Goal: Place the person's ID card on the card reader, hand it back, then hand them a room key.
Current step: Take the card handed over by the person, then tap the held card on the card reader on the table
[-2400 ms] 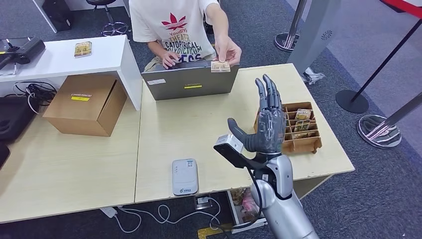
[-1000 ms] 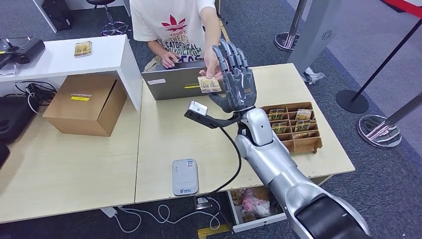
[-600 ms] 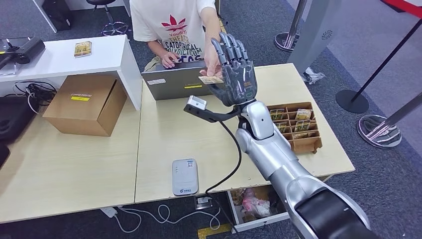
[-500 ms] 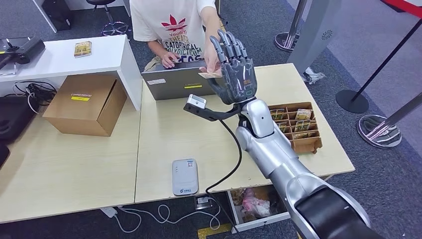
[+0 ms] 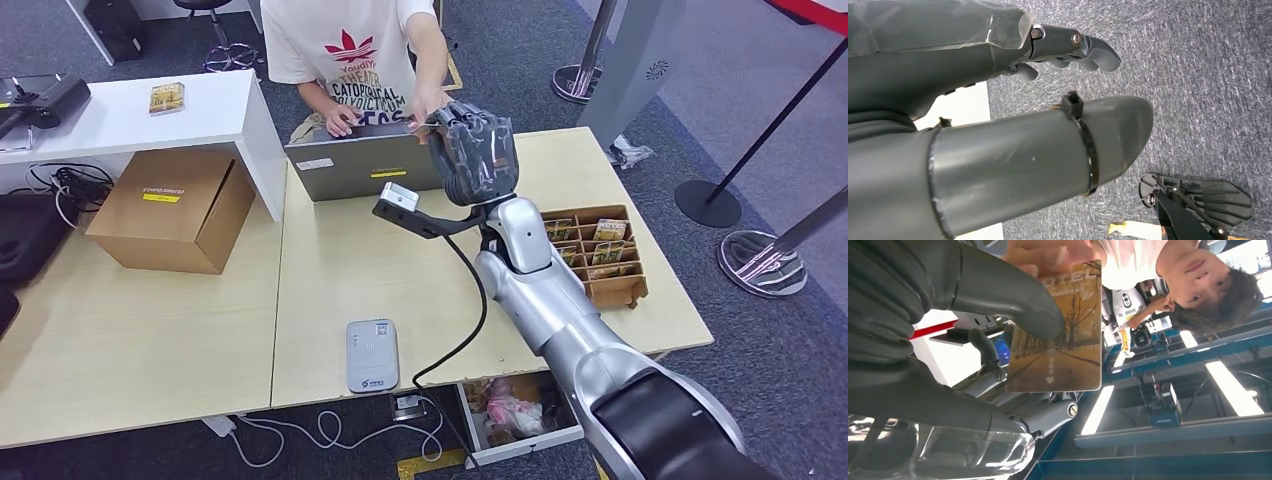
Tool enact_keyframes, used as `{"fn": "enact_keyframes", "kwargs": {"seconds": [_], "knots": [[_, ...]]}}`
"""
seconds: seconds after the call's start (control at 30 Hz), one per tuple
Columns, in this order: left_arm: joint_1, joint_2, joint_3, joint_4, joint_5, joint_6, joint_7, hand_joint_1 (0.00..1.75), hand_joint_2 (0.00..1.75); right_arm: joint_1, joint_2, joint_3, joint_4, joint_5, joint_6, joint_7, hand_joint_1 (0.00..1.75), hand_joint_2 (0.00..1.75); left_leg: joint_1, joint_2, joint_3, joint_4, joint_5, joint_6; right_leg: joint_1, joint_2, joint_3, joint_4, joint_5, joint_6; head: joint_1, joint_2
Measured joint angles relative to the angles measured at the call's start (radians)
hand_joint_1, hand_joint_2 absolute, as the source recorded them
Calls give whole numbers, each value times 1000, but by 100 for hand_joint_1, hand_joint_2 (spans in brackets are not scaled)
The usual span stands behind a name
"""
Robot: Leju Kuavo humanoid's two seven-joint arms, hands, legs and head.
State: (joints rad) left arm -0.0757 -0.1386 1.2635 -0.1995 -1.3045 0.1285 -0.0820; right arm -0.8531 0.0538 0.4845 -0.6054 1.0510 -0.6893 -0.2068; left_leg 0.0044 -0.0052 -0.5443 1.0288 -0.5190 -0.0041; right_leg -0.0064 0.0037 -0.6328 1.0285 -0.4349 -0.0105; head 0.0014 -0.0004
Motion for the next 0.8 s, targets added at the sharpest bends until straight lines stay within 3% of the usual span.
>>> {"fn": "enact_keyframes", "kwargs": {"seconds": [0.8], "knots": [[0, 2, -1, 0, -1, -1, 0, 0, 0, -1, 0, 0, 6, -12, 0, -3, 175, 175, 0, 0, 0, 0, 0, 0, 0, 0, 0, 0, 0, 0, 0, 0]]}}
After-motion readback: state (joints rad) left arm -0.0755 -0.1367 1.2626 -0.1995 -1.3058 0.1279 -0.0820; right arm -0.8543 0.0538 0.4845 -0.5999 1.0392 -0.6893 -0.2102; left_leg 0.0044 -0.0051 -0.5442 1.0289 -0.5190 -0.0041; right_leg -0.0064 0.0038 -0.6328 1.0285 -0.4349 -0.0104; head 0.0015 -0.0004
